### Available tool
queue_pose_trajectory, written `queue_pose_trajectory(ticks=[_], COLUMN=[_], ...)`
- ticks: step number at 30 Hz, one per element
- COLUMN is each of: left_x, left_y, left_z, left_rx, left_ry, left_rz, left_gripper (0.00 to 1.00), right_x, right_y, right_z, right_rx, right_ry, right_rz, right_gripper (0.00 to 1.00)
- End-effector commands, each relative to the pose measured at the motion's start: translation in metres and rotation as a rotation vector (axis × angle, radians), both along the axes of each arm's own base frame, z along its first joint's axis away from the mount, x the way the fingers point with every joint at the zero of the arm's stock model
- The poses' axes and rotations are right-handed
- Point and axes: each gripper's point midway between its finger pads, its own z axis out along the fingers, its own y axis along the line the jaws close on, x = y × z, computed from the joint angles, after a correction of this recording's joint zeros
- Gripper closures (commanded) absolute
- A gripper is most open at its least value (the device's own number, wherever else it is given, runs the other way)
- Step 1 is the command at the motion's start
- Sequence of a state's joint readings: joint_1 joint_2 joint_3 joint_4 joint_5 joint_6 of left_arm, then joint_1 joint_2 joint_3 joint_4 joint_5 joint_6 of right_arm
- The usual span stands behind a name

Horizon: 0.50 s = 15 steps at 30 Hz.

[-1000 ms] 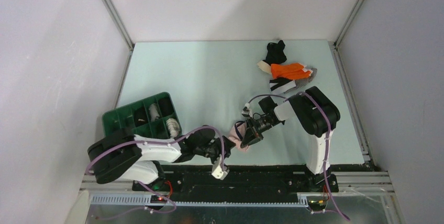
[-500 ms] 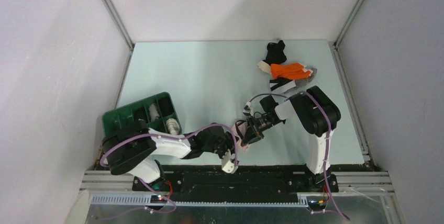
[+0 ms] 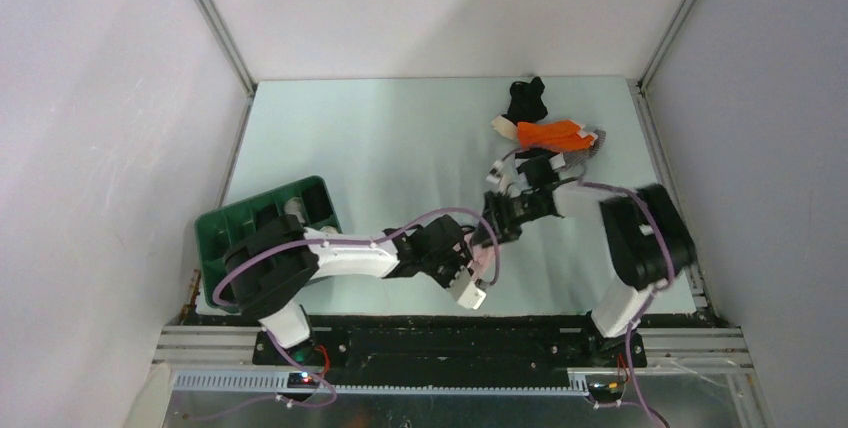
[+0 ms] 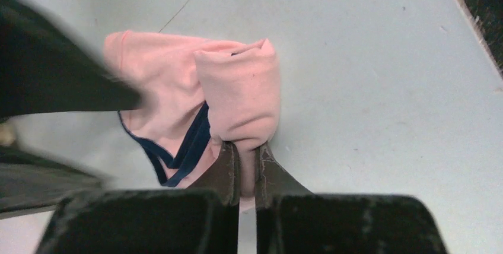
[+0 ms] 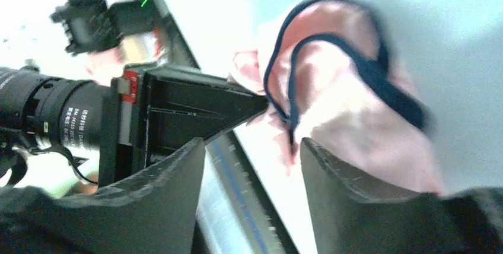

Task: Roll the underwear
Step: Roll the underwear to the center of the board.

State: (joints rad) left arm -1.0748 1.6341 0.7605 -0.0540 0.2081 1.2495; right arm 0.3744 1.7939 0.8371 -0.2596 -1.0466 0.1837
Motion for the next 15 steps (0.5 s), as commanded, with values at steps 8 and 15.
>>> queue_pose_trajectory(ticks=[8,15], left_x=[-0.099,-0.084], left_y=[0.042,0.029], left_z=[-0.024,-0.011], left_rx=[0.445,0.559], left_ry=[0.908,1.267], left_rz=[0.163,0.336], left_gripper=[1.00,1.00], right_x=[0.087,-0.031], right_y=[-0.148,-0.128], right_z=[0.173,0.116], right_rx=[-0.439,-0.292], right_ry=[-1.249,-1.212], right_rz=[-0.555,0.003], right_gripper=[0.01,0.38])
